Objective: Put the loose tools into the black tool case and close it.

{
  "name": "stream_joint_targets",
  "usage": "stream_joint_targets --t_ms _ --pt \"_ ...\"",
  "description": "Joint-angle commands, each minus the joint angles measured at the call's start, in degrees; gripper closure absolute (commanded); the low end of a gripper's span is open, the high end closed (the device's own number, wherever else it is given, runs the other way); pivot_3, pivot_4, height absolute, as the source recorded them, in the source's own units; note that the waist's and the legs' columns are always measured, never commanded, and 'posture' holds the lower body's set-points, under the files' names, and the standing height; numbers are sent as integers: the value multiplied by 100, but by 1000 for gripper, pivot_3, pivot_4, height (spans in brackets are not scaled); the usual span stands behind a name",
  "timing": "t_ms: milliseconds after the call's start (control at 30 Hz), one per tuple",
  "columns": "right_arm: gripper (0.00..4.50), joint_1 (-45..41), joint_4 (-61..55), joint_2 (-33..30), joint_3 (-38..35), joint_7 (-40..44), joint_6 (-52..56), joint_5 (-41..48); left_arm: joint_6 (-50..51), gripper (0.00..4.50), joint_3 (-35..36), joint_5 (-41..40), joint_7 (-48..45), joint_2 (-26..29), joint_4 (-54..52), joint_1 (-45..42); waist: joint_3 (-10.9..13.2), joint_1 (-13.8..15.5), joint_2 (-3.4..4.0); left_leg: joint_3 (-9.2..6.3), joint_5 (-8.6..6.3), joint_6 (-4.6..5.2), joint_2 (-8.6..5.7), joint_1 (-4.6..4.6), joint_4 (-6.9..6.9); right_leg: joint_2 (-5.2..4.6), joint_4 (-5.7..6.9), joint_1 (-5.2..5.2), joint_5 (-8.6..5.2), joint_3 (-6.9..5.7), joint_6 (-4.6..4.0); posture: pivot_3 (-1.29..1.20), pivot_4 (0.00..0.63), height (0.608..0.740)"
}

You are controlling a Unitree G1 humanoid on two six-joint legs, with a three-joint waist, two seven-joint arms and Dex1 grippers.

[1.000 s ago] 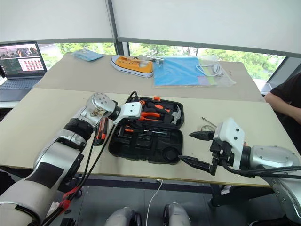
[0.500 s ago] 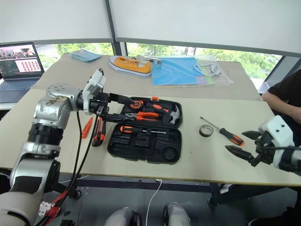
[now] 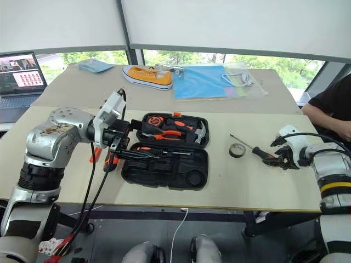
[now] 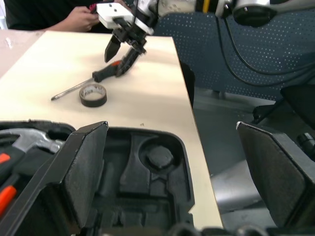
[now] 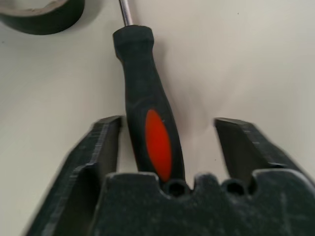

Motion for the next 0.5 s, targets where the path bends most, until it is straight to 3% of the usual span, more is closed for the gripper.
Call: stream_joint_targets --t_ms 33,100,267,367,500 --pt "2785 -135 227 -100 55 270 -61 -185 -113 0 36 -118 107 81 -212 -23 0 15 0 0 0 0 -1 0 0 -2 0 0 0 0 0 0 150 718" --pt "3476 -157 274 -94 38 303 -164 -231 -144 0 24 -126 133 94 -168 -29 -1 20 1 0 0 0 -2 0 1 -7 0 1 0 -1 1 0 150 718" --pt "3494 -124 108 -159 -113 319 -339 -188 -283 0 -12 -77 134 197 15 6 -1 7 4 0 0 -1 -2 1 0 -7 1 1 0 0 0 0 150 718" --pt "3494 -273 -1691 -229 -456 1072 -141 566 -494 0 79 18 -128 675 248 311 13 -54 53 1 0 -1 -2 0 1 -8 2 -1 0 0 0 0 150 718" --pt "3494 -272 -3587 10 -80 1575 524 933 -511 0 139 -117 -367 1151 181 563 28 -144 83 7 11 -21 14 6 -8 14 12 -16 0 12 -1 0 150 718"
